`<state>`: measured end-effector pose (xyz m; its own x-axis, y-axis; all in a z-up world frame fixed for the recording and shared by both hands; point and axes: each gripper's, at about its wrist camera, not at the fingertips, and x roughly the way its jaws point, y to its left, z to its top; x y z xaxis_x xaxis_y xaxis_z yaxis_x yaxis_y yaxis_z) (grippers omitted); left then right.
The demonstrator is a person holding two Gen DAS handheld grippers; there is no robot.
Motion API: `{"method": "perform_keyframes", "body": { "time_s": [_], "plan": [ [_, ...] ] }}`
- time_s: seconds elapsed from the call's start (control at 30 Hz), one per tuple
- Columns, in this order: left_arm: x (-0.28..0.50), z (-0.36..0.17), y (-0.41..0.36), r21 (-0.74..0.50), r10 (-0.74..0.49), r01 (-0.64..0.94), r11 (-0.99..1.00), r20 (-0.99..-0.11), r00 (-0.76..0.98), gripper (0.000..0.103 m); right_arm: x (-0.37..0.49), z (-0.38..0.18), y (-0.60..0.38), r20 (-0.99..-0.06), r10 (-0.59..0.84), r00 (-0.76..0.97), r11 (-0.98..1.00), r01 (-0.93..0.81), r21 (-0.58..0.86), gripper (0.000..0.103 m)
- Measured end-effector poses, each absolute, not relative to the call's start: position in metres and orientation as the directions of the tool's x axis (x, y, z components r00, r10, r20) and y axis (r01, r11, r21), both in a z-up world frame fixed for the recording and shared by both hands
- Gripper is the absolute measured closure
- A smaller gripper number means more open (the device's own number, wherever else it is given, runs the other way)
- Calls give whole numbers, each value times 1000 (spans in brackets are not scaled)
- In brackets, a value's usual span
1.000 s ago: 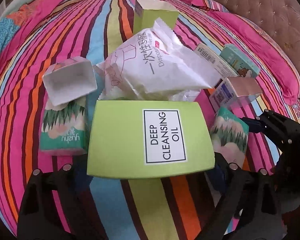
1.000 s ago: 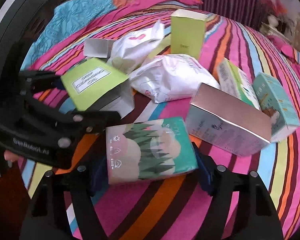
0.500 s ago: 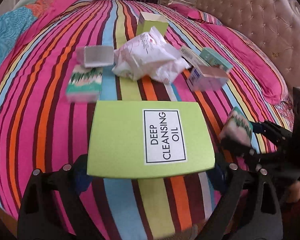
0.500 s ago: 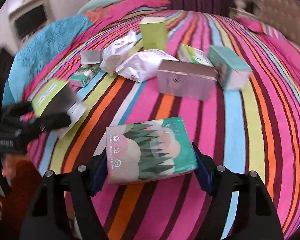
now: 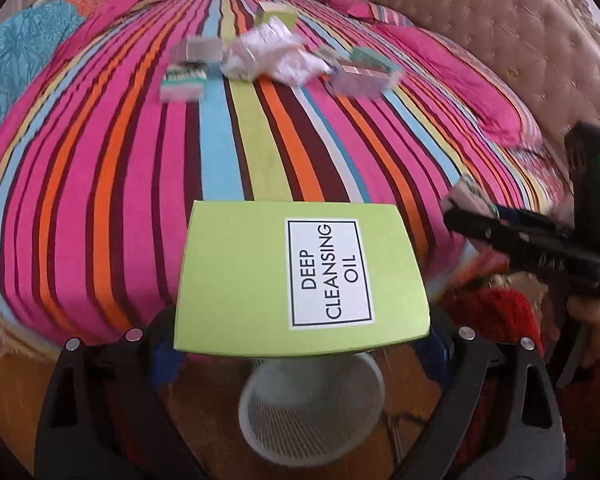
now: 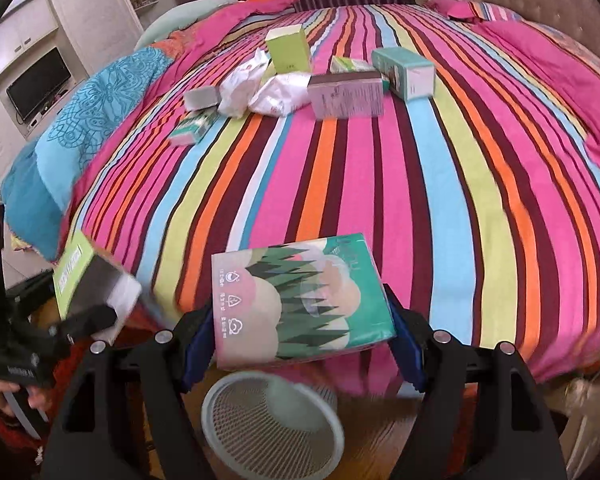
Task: Collect trash
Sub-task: 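Carry both boxes over the wastebasket and open both tools to drop them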
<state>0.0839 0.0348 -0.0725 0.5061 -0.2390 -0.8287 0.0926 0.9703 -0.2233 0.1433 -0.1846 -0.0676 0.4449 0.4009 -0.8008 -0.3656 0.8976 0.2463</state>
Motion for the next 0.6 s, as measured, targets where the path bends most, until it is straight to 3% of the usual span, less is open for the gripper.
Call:
{"method": "perform_keyframes", "body": {
  "time_s": [0.33,0.6],
  "plan": [
    [30,-122,11,-234,-256,105,966,-907,334,13,91,-100,-186,-863,373,341,918,-272,290,32],
    [36,-171,2,-281,-284,41,959,-948,146,13,72,-186,-180,-900,436,26,898,-78,433,32]
  ]
}}
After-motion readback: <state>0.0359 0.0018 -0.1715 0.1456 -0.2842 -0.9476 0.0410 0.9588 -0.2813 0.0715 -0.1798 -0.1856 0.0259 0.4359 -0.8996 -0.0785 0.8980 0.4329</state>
